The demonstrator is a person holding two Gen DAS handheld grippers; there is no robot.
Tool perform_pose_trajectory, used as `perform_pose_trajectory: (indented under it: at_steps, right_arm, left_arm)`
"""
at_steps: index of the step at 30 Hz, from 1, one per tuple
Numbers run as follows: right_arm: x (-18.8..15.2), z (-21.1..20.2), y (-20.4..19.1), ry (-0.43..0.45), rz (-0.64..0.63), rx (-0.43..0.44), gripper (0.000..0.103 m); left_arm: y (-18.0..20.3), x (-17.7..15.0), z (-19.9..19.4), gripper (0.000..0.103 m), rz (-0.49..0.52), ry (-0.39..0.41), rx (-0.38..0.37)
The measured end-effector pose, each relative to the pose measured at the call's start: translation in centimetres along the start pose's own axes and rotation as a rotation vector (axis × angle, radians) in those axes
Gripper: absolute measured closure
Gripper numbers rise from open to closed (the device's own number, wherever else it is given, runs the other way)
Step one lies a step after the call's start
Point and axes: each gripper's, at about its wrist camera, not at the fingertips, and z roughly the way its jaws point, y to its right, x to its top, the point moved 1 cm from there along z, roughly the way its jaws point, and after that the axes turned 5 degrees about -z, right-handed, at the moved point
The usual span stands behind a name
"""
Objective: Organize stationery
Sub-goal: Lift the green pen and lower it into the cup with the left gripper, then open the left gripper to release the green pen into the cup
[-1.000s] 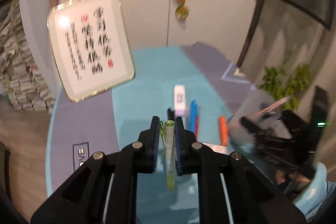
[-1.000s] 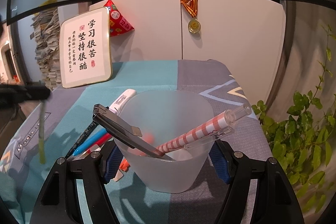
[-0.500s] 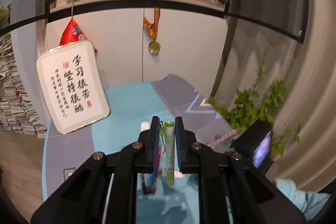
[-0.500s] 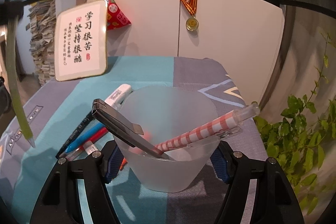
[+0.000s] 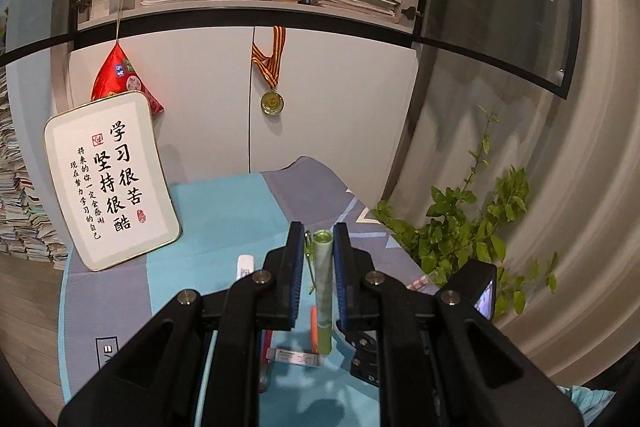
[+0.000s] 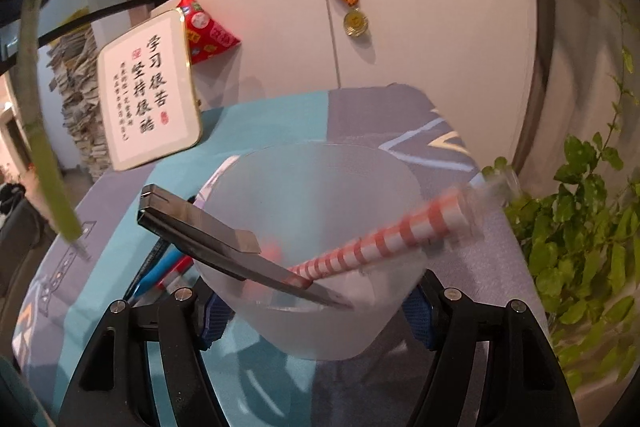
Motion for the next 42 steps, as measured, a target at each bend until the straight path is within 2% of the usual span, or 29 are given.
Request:
perform_pose_trajectory:
  at_steps: [8,14,17,22,31,38,42]
  right_arm:
    - [-0.6,-0.5,-0.6,-0.026,-0.105,-0.024,0.031]
    - [-0.7,-0.7,-0.2,-0.021,-0.097,-0.009,0.033]
    - [-0.7,-0.7,-0.7,-0.025,-0.139,-0.050,0.033]
    - [-0.7,-0.6,-1.4,-0.026,-0.187,-0.099,0.033]
    - [-0.6,-0.4,-0.9,-0.029,-0.156,-0.096,0.033]
    - [-0.7,-0.5,-1.3,-0.029,-0.160,-0.107,0.033]
    - [-0.7,-0.4,-1.2,-0.034,-0.153,-0.105,0.033]
  left_arm:
    - [0.3,0.8,0.0,0.091,-0.036,0.018,-0.028]
    - [1.2,1.3,-0.1,0.091,-0.044,0.044,-0.047]
    - [1.9,1.8,0.0,0.091,-0.051,0.076,-0.054]
    - [3.3,1.9,1.5,0.091,-0.037,0.075,-0.065]
    - [3.2,-0.6,5.0,0.091,-0.016,-0.022,-0.038]
    - [2.5,-2.6,5.8,0.090,0.004,-0.108,-0.043]
    - [2.2,-3.3,5.2,0.090,0.016,-0.112,-0.026]
